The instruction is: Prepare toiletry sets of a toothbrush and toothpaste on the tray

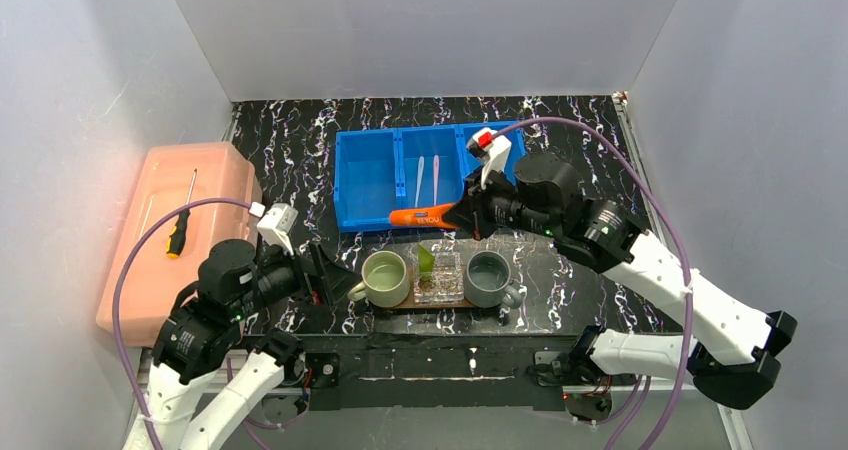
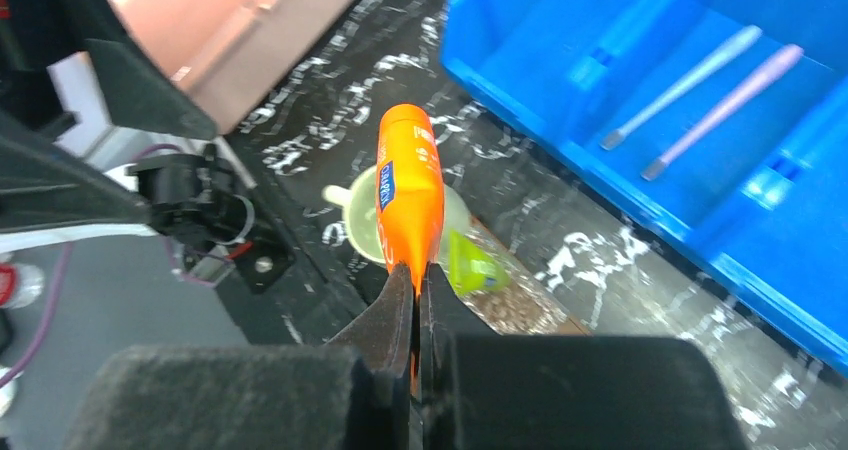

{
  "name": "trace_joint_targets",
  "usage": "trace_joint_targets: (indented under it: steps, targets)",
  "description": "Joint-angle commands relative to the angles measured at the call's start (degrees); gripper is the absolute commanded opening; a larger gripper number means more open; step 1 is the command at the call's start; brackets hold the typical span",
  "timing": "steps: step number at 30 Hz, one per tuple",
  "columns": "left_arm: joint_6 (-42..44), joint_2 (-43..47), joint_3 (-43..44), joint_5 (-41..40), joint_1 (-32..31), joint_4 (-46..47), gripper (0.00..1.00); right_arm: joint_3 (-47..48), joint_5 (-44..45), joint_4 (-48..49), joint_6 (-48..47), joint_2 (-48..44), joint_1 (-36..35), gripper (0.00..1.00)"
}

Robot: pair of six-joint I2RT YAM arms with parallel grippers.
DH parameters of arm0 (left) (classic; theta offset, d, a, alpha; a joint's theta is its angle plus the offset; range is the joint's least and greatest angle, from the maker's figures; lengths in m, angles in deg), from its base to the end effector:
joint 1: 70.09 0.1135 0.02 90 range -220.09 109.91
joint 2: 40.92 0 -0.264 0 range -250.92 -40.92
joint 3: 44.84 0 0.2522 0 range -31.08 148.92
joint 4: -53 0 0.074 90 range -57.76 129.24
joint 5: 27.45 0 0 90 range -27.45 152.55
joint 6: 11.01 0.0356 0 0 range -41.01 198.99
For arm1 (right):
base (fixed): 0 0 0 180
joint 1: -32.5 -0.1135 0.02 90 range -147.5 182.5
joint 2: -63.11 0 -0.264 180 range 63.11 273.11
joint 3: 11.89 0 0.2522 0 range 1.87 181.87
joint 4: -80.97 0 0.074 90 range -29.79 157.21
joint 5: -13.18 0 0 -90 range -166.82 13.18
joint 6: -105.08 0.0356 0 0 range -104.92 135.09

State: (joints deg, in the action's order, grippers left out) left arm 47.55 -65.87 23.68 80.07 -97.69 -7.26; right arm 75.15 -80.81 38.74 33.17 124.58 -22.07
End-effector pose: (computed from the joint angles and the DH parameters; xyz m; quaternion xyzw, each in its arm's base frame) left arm 0.0542 -0.0404 0.3677 0.0643 0.7955 -0.3970 0.4532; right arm 0.1292 0.1859 0.4229 -0.2706 0.7548 0.3761 0.4643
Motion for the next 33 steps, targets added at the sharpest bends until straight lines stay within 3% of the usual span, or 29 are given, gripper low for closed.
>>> trace_joint_targets:
  steps: [1,10,18,33]
  targets:
    - [3.0,-0.7,-1.6,-1.8,0.0,-1.0,0.98,7.3,10.1,-8.6,-3.5,2.6,-0.5,0.01]
    - [4.7,-0.6,-5.2,-3.6,0.0,-0.9,0.98,19.8,25.3,-23.9,-4.4,11.5,-4.2,0.01]
    - [4.4,-0.8,-6.8,-5.1,0.0,0.6,0.98,27.0,30.6,-34.3,-2.3,17.4,-8.1,0.01]
    - [4.1,-1.3,-9.1,-6.3,0.0,2.5,0.98,31.6,29.9,-44.1,0.8,23.0,-12.9,0.01]
